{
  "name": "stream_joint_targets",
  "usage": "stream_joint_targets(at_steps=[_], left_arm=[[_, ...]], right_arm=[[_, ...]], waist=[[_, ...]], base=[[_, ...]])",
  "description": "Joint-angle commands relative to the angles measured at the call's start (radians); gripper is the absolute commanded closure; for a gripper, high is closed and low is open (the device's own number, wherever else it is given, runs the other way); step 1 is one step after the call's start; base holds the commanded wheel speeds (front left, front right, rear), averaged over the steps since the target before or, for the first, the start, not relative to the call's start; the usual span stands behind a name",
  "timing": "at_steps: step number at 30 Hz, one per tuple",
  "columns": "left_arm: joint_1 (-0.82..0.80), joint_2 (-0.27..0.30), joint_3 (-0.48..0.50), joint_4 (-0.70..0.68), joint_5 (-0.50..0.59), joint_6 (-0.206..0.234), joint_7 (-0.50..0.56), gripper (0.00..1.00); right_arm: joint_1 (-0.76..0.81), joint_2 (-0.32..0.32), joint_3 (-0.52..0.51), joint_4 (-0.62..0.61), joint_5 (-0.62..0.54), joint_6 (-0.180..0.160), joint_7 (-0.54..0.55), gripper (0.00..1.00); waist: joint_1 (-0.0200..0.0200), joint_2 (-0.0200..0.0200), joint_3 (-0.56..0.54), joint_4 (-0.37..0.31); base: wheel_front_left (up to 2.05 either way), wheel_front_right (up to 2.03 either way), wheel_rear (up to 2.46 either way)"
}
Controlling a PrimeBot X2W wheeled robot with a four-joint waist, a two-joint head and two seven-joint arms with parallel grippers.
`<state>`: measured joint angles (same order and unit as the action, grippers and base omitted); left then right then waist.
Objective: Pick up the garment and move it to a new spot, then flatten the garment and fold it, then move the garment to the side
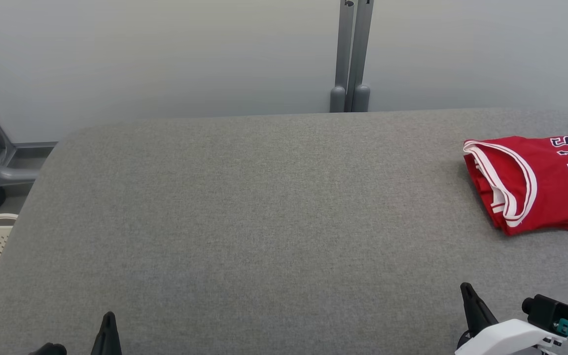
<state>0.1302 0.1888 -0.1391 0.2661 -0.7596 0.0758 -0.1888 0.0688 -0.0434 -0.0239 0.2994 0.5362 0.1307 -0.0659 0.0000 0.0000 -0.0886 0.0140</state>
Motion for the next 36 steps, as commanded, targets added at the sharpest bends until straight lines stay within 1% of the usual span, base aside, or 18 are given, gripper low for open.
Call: stream_joint_targets(at_steps=[1, 18, 19, 36], left_arm=[[-0.037, -0.001, 0.013, -0.011, -0.034, -0.012, 0.008, 1.00], [-0.089, -0.031, 0.049, -0.010, -0.217, -0.056, 0.068, 1.00], [-0.095, -0.035, 0.053, -0.010, -0.238, -0.061, 0.075, 1.00], [-0.140, -0.062, 0.085, -0.011, -0.398, -0.099, 0.127, 1.00]], right_arm=[[-0.030, -0.003, -0.009, -0.024, 0.042, 0.000, 0.007, 1.00], [-0.049, -0.005, -0.042, -0.048, 0.272, 0.000, 0.049, 1.00], [-0.051, -0.005, -0.046, -0.051, 0.299, 0.000, 0.054, 1.00], [-0.068, -0.006, -0.077, -0.071, 0.500, 0.000, 0.092, 1.00]], waist=[[0.0000, 0.0000, 0.001, 0.000], [0.0000, 0.0000, 0.014, -0.002], [0.0000, 0.0000, 0.016, -0.002], [0.0000, 0.0000, 0.030, -0.005]], base=[[0.00, 0.00, 0.00], [0.00, 0.00, 0.00], [0.00, 0.00, 0.00], [0.00, 0.00, 0.00]])
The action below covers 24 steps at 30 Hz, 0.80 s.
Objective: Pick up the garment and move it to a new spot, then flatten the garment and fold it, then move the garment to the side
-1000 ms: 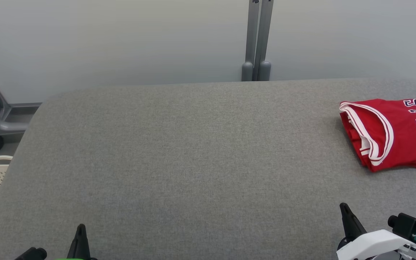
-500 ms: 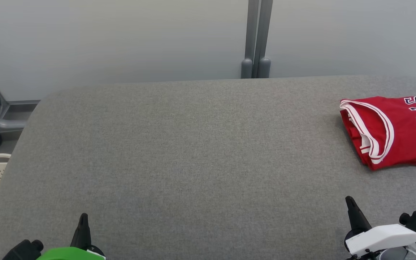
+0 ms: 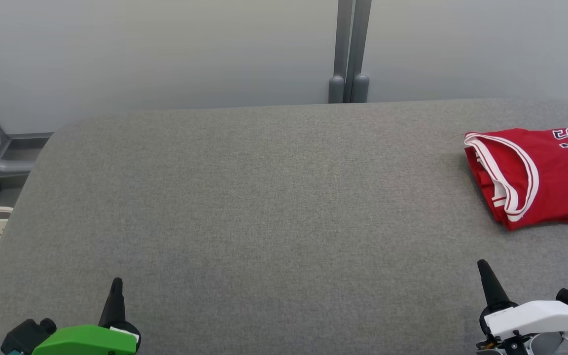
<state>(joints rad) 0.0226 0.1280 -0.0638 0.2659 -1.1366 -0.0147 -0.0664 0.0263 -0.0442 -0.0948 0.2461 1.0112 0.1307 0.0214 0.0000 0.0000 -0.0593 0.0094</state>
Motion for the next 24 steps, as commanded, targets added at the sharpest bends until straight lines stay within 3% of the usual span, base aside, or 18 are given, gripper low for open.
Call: stream_joint_targets(at_steps=[1, 24], left_arm=[[-0.035, -0.002, 0.011, -0.010, -0.030, -0.011, 0.008, 1.00], [-0.081, -0.031, 0.045, -0.010, -0.200, -0.052, 0.065, 1.00]], right_arm=[[-0.026, -0.005, -0.007, -0.019, 0.035, 0.000, 0.007, 1.00], [-0.043, -0.007, -0.040, -0.039, 0.249, 0.000, 0.048, 1.00]], waist=[[0.0000, 0.0000, 0.002, 0.000], [0.0000, 0.0000, 0.020, -0.003]], base=[[0.00, 0.00, 0.00], [0.00, 0.00, 0.00]])
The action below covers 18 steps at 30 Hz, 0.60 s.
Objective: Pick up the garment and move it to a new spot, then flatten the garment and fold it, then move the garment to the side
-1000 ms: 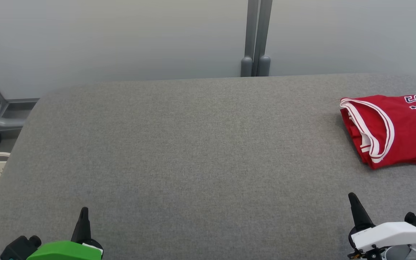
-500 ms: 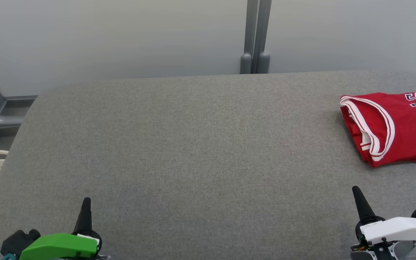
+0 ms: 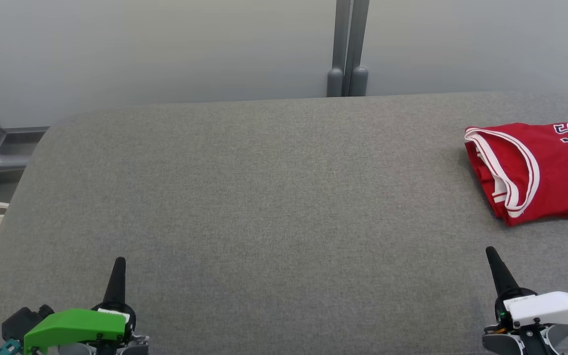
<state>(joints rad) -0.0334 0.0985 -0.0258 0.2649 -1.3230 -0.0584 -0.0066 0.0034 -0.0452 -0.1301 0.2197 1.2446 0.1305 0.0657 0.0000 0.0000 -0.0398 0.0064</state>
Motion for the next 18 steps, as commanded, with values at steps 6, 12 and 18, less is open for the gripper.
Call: stream_joint_targets(at_steps=[6, 12, 18], left_arm=[[-0.037, -0.008, 0.015, -0.008, -0.052, -0.018, 0.017, 1.00], [-0.048, -0.014, 0.023, -0.008, -0.094, -0.027, 0.030, 1.00], [-0.058, -0.021, 0.030, -0.008, -0.130, -0.035, 0.043, 1.00]], right_arm=[[-0.023, -0.006, -0.012, -0.018, 0.067, 0.000, 0.015, 1.00], [-0.028, -0.006, -0.019, -0.022, 0.115, 0.000, 0.024, 1.00], [-0.032, -0.007, -0.027, -0.027, 0.162, 0.000, 0.032, 1.00]], waist=[[0.0000, 0.0000, 0.005, -0.001], [0.0000, 0.0000, 0.010, -0.002], [0.0000, 0.0000, 0.015, -0.002]], base=[[0.00, 0.00, 0.00], [0.00, 0.00, 0.00], [0.00, 0.00, 0.00]])
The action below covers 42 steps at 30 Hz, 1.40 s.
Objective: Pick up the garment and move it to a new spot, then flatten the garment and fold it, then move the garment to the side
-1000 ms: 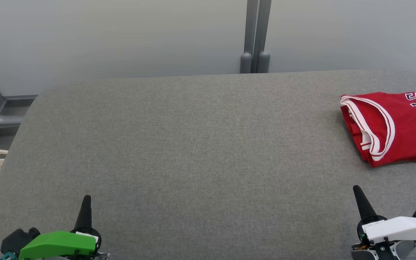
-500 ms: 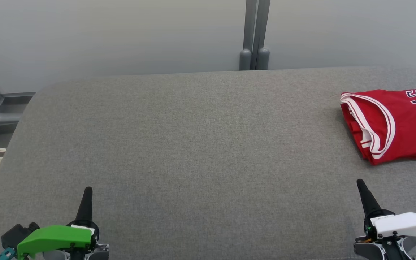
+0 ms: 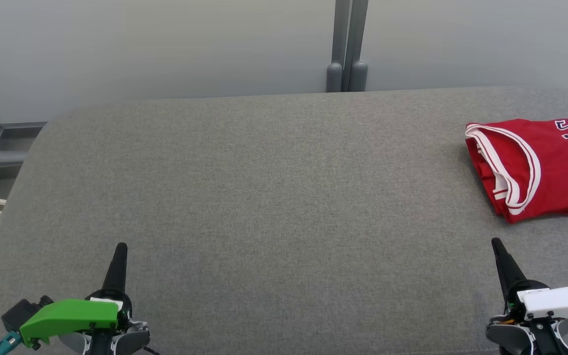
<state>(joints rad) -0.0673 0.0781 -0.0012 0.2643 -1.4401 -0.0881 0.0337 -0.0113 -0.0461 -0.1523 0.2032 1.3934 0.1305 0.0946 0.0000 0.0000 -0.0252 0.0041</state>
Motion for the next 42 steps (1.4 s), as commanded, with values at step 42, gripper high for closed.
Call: stream_joint_targets(at_steps=[42], left_arm=[[-0.068, -0.030, 0.039, -0.005, -0.182, -0.046, 0.058, 1.00]], right_arm=[[-0.032, -0.006, -0.036, -0.029, 0.226, 0.000, 0.044, 1.00]], waist=[[0.0000, 0.0000, 0.027, -0.004]], base=[[0.00, 0.00, 0.00]])
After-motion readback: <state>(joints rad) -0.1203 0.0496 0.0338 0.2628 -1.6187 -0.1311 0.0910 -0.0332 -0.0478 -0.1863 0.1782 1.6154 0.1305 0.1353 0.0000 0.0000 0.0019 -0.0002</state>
